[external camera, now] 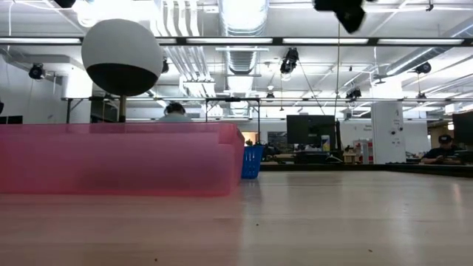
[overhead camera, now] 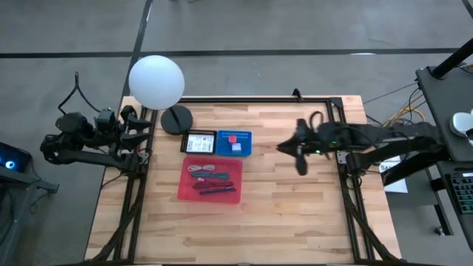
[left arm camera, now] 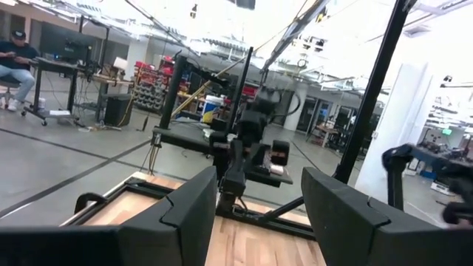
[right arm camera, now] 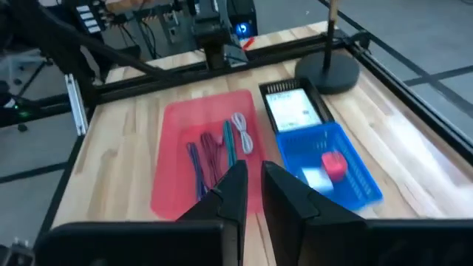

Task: Pick and place items into bin
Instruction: Return to Home Position

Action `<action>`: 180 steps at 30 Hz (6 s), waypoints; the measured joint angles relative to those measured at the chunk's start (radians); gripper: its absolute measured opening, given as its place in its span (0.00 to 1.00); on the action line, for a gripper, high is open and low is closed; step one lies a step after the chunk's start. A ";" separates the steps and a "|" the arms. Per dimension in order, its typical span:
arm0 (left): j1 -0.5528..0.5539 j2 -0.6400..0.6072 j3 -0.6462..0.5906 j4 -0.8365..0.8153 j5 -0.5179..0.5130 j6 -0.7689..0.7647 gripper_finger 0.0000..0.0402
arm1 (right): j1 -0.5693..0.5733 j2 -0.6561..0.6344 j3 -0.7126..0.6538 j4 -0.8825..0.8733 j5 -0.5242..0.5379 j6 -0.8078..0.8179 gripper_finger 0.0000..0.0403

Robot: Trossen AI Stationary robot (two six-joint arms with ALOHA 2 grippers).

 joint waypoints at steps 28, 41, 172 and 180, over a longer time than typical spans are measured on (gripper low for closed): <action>0.000 -0.008 -0.001 -0.009 -0.080 0.029 0.45 | -0.001 -0.987 -0.809 0.250 0.054 -0.051 0.02; 0.000 -0.047 -0.101 -0.027 -0.096 0.153 0.04 | -0.002 -0.999 -0.827 0.260 0.081 0.026 0.02; 0.000 -0.254 -0.776 0.445 -0.040 0.070 0.00 | -0.002 -0.980 -0.960 0.392 -0.078 -0.024 0.02; 0.000 -0.254 -0.776 0.445 -0.040 0.070 0.00 | -0.002 -0.981 -0.960 0.392 -0.078 -0.024 0.02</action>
